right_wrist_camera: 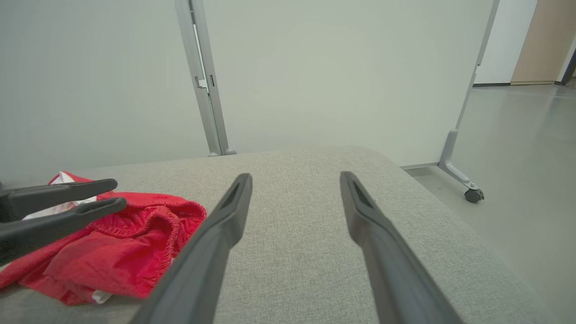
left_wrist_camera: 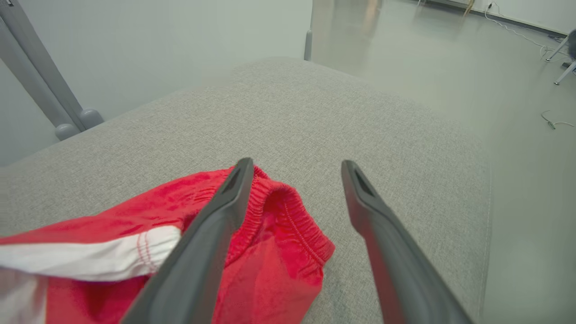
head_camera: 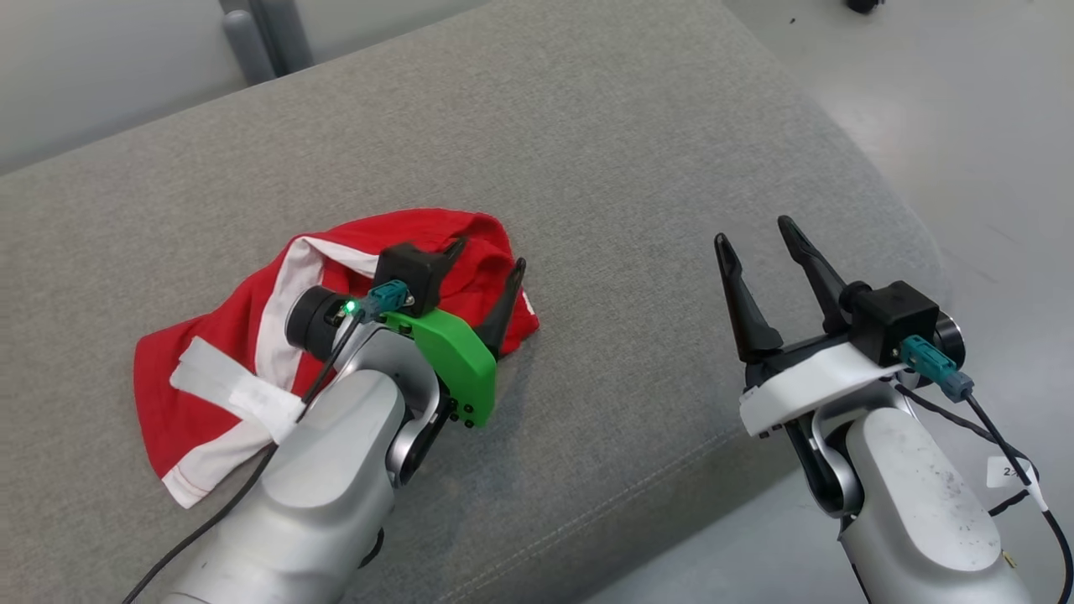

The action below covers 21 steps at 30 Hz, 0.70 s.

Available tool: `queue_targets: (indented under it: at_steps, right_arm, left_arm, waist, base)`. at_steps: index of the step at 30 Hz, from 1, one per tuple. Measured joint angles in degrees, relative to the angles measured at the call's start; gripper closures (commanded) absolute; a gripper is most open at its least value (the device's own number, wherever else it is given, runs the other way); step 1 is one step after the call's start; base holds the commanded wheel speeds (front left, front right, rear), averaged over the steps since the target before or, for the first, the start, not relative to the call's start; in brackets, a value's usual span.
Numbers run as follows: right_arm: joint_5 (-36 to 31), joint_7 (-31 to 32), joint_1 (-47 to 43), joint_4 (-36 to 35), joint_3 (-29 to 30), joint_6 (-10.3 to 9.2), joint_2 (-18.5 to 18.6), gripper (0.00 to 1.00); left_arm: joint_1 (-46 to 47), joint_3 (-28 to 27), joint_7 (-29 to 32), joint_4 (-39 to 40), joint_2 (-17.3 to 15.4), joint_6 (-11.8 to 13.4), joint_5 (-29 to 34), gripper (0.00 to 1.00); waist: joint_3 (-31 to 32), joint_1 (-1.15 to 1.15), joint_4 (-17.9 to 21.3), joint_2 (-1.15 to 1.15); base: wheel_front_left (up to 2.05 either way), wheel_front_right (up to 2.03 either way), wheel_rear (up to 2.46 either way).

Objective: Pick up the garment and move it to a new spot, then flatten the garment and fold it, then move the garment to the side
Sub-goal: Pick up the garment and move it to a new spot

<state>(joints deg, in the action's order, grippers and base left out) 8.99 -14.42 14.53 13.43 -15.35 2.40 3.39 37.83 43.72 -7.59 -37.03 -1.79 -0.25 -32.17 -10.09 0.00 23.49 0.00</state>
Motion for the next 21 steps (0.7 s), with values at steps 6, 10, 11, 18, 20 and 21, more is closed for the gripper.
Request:
queue_targets:
  at_steps: [6, 10, 11, 18, 20, 21]
  right_arm:
    - [0.09, 0.0, -0.03, 0.32, 0.8, 0.02, 0.42, 0.0]
    - [1.04, 0.0, -0.37, 1.02, 1.48, 0.12, 0.38, 0.0]
    - [1.23, 0.0, -0.54, 1.32, 1.51, 0.27, 0.35, 0.0]
    - [3.35, 0.0, -2.2, 4.74, 1.87, 1.18, 0.19, 0.0]
    - [3.63, 0.0, -2.25, 5.67, 1.79, 1.26, 0.2, 0.0]
    - [3.68, 0.0, -2.25, 6.13, 1.76, 1.46, 0.22, 0.0]
  left_arm:
    - [-0.12, 0.7, -4.32, 0.92, -0.01, 1.46, 0.0, 0.0]
    - [-1.57, 0.48, -5.36, 0.8, -0.01, 3.35, 0.04, 0.0]
    - [-2.29, 0.33, -5.6, 0.68, -0.01, 3.55, 0.08, 0.0]
    - [-8.32, -2.83, -6.38, 0.33, -0.11, 5.48, -1.29, 0.0]
    - [-10.37, -3.9, -6.59, 0.38, -0.13, 5.8, -2.78, 0.0]
    - [-11.48, -4.52, -6.6, 0.41, -0.13, 5.81, -3.32, 0.0]
  waist:
    - [1.18, 0.0, -3.47, 0.0]
    - [2.16, 0.0, -6.21, 0.0]
    - [2.41, 0.0, -6.92, 0.0]
    - [4.38, 0.0, -12.23, 0.0]
    - [4.95, 0.0, -13.78, 0.0]
    - [5.25, 0.0, -14.59, 0.0]
  base:
    - [0.0, 0.0, 0.0]
    - [0.0, 0.0, 0.0]
    - [0.0, 0.0, 0.0]
    - [0.0, 0.0, 0.0]
    - [0.0, 0.0, 0.0]
    - [0.0, 0.0, 0.0]
